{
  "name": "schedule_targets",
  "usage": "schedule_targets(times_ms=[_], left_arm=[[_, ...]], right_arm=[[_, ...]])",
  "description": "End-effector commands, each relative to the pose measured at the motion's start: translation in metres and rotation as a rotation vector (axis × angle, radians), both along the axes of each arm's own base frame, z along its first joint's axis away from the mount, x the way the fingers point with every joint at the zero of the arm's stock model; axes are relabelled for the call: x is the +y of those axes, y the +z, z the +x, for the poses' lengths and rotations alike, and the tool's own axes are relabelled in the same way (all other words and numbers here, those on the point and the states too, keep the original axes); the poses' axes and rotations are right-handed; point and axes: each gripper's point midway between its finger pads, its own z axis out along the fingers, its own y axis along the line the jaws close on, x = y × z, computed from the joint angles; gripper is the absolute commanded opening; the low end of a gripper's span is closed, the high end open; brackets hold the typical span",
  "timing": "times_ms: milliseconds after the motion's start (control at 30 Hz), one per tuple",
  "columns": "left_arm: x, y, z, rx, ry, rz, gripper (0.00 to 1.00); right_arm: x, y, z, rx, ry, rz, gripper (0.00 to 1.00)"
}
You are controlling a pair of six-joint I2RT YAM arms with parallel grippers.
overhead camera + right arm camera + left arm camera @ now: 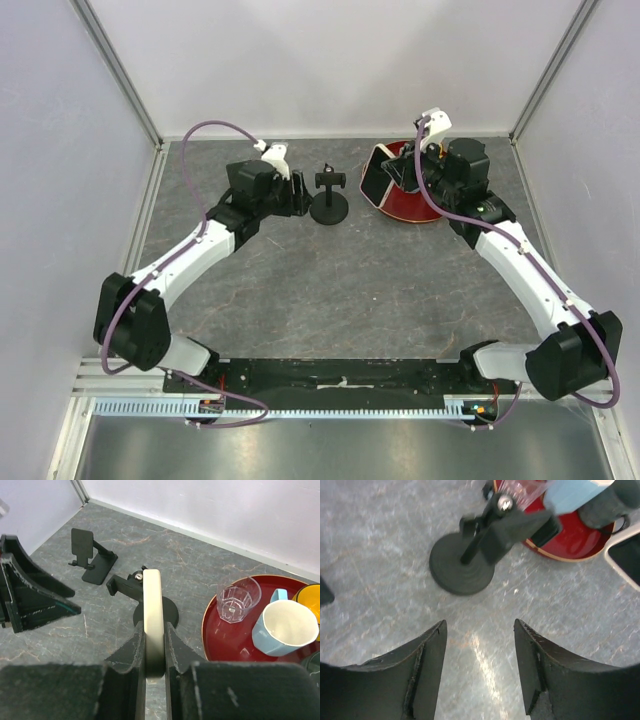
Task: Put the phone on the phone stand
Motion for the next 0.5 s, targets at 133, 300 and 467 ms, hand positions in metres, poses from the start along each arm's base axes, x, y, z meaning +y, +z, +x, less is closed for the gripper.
schedule_targets(times_ms=[133, 300, 467], left_arm=[[-0.035, 0.039, 0.049, -0.205, -0.08, 0.066, 0.67], [-0.04, 0.03, 0.066, -0.2, -0.073, 0.104, 0.59], [-0.042, 0.024, 0.076, -0.187, -0.058, 0.129, 0.57]], right_arm=[[0.004, 0.02, 0.001, -0.078, 0.076, 0.017, 0.0], [0.004, 0.021, 0.0, -0.077, 0.084, 0.021, 0.0], [0.004, 0.021, 0.0, -0.079, 0.088, 0.019, 0.0]])
